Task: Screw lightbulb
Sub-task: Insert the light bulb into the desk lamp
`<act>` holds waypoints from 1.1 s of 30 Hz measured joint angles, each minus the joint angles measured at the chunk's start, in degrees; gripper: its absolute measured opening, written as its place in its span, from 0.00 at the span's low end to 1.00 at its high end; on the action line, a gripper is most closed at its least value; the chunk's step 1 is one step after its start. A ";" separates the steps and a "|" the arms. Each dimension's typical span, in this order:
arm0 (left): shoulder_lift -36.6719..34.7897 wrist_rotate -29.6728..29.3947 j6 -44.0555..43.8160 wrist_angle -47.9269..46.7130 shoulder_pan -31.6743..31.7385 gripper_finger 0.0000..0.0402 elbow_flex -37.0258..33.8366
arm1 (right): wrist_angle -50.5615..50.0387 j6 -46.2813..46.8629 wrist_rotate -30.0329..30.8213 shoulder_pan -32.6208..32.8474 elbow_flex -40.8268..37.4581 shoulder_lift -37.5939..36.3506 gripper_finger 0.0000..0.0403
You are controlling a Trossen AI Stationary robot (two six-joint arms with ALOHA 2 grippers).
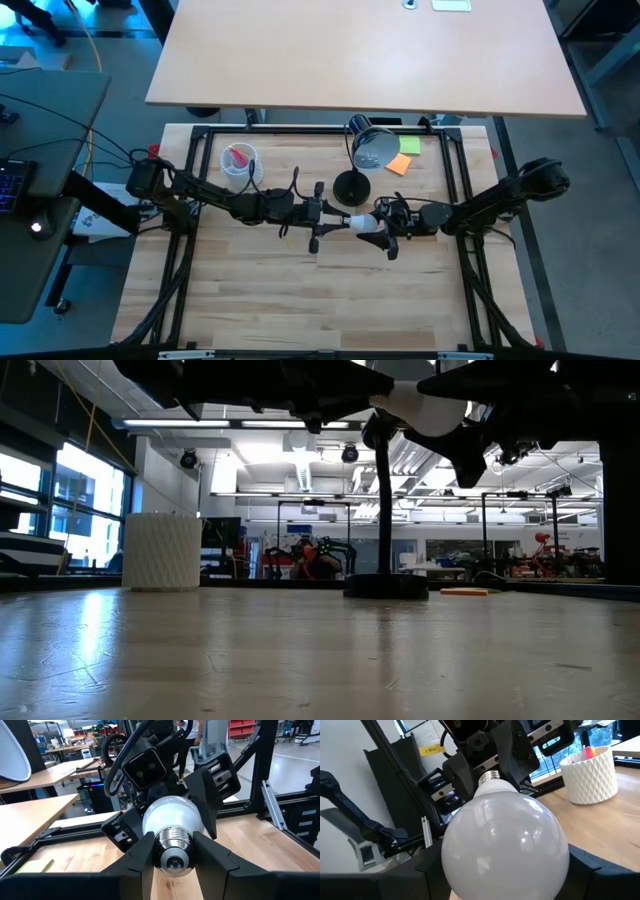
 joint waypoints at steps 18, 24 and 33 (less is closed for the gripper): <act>0.21 0.42 -0.57 -0.51 -0.17 0.27 -0.04 | -2.59 4.00 -5.28 0.15 0.30 -0.04 0.63; 0.28 0.72 -0.58 -0.57 -0.17 0.27 -0.03 | -4.02 9.77 -13.53 -1.90 0.46 -0.11 0.68; 0.33 0.28 -0.32 -1.03 -0.20 0.27 -0.02 | -7.13 14.63 -23.11 -4.20 0.52 -0.13 0.74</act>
